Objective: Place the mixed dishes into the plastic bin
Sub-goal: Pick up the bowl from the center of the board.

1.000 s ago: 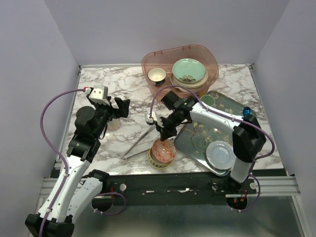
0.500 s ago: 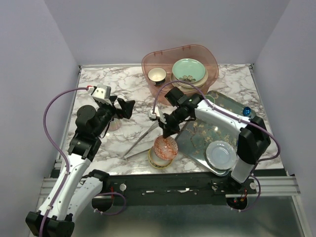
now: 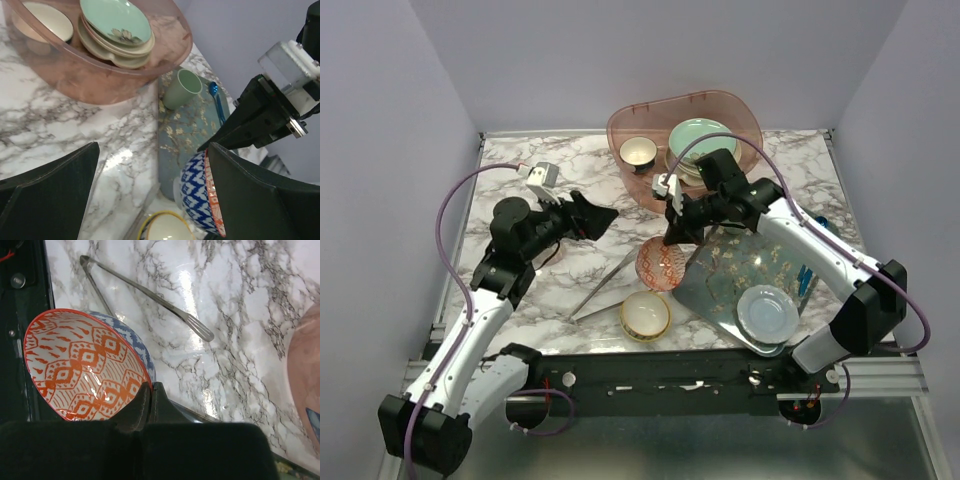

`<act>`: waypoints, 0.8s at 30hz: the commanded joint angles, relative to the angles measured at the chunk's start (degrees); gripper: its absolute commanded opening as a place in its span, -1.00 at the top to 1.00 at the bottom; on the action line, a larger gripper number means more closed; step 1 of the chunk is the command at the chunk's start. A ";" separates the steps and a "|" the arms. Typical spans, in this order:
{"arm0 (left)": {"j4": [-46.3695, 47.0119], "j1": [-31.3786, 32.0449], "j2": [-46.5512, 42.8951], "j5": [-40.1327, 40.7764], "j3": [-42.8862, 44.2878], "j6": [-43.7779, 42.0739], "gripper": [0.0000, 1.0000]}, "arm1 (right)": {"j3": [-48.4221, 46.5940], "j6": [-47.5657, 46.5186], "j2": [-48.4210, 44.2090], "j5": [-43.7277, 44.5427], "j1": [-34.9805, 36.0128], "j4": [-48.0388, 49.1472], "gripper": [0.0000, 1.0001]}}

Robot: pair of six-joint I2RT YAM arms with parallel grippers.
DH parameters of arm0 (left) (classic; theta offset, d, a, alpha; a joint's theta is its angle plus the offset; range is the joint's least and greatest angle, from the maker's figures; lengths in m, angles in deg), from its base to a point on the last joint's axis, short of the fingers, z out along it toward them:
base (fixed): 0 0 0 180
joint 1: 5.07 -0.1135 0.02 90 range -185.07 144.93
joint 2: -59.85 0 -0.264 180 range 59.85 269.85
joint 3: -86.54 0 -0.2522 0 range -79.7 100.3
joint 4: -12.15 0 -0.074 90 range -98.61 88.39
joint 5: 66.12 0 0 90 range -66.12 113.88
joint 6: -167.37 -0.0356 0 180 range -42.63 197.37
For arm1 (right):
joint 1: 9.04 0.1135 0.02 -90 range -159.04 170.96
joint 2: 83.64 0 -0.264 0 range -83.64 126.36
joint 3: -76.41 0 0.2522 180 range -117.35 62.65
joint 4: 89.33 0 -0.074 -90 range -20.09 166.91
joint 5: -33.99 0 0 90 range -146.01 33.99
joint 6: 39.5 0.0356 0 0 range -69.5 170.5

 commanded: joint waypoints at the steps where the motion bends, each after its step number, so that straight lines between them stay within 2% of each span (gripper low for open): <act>1: -5.54 4.46 1.28 -1.47 3.32 6.75 -0.97 | 1.66 8.60 -3.34 4.74 -0.87 6.93 0.99; 3: -9.77 9.97 2.07 3.71 6.47 4.56 -0.97 | 2.19 9.75 -3.78 6.50 -1.05 7.91 0.99; 4: -13.62 11.84 2.51 9.82 7.62 2.46 -0.97 | 2.28 10.62 -3.87 7.82 -1.14 8.61 0.99; 10: -24.45 24.57 8.57 26.83 15.27 1.12 -0.97 | 2.98 14.14 -4.04 11.87 -1.14 10.81 1.00; 11: -25.51 25.82 10.14 31.90 16.06 0.69 -0.96 | 2.98 14.32 -4.13 12.66 -1.22 10.98 0.99; 13: -29.10 28.63 11.91 36.41 18.61 0.25 -0.90 | 3.25 14.84 -4.39 13.19 -1.31 11.42 0.99; 14: -30.17 30.91 13.66 40.61 19.66 -0.02 -0.79 | 3.33 15.11 -4.48 13.36 -1.49 11.51 0.99; 17: -34.48 34.69 17.61 46.17 23.18 -1.34 -0.63 | 3.69 15.29 -4.83 13.28 -1.66 11.86 1.00; 18: -35.53 35.41 18.67 49.49 25.10 -1.69 -0.62 | 3.60 15.29 -4.92 13.28 -1.75 11.86 0.99; 24: -43.01 40.06 26.41 57.34 31.26 -2.83 -0.41 | 3.78 15.38 -5.10 13.72 -2.10 12.13 1.00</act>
